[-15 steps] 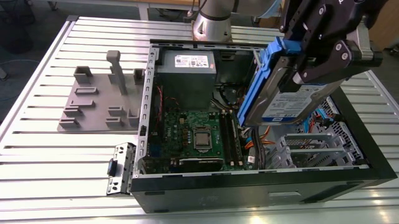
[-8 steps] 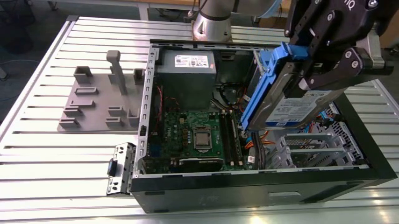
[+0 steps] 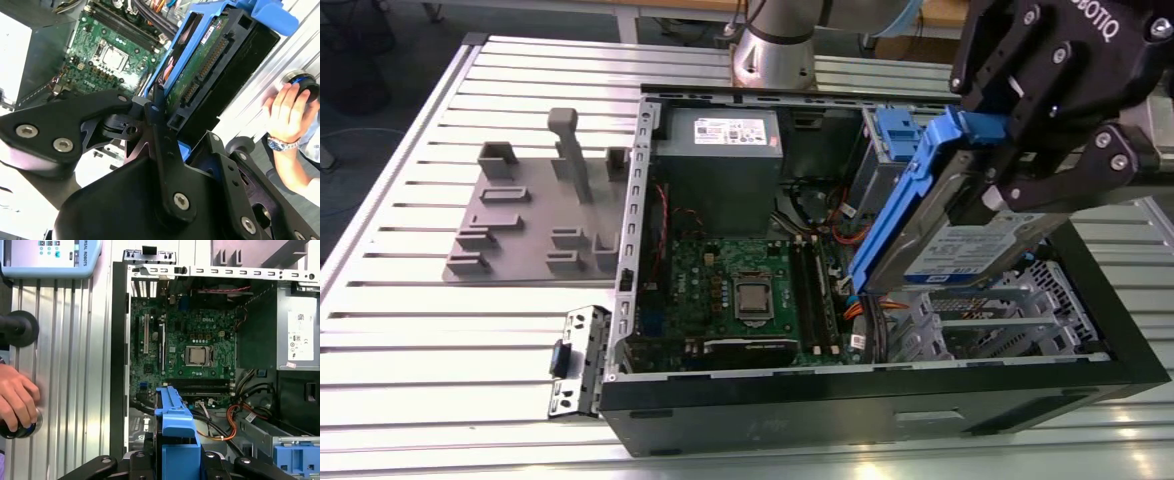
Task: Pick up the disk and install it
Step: 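Pick up the disk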
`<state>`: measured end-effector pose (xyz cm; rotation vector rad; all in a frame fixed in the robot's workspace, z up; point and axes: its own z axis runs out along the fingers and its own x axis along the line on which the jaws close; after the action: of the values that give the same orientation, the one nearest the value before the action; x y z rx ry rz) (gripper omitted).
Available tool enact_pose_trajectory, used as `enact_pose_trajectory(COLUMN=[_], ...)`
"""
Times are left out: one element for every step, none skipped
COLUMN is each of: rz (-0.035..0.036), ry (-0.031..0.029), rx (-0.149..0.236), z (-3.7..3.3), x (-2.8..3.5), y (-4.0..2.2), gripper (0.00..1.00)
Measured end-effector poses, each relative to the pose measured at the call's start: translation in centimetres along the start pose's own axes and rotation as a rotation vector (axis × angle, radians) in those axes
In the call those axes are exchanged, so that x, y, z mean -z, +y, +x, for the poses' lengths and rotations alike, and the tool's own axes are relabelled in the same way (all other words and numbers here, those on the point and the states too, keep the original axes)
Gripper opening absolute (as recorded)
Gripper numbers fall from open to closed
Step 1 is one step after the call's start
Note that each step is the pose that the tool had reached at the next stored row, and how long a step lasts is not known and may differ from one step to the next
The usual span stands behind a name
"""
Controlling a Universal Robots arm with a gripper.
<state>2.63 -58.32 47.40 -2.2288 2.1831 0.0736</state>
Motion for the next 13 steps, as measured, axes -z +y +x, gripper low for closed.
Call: enact_pose_trajectory(rz=[-0.0006,-0.0012,-0.0019,-0.0025,-0.0031,-0.0039,-0.0046,-0.0055,-0.0062,-0.0067,-0.0069,-0.0071,-0.0071], ry=[0.0,0.0,0.0,0.0,-0.0003,-0.0006,-0.0012,-0.0028,-0.0055,-0.0106,-0.0175,-0.025,-0.0331], rx=[0.0,0.0,0.0,0.0,0.0,0.0,0.0,0.0,0.0,0.0,0.0,0.0,0.0], z=[0.12,0.22,0.33,0.41,0.48,0.52,0.55,0.57,0.6,0.61,0.62,0.64,0.65], x=[-0.01,0.0,-0.01,-0.01,-0.02,-0.03,-0.03,-0.07,-0.12,-0.16,-0.21,-0.25,-0.3], y=[-0.26,-0.52,-0.8,-1.11,-1.45,-1.84,-2.23,-2.62,-2.98,-3.29,-3.57,-3.81,-4.01], gripper=[0.36,0.36,0.36,0.36,0.36,0.36,0.36,0.36,0.36,0.36,0.36,0.36,0.36])
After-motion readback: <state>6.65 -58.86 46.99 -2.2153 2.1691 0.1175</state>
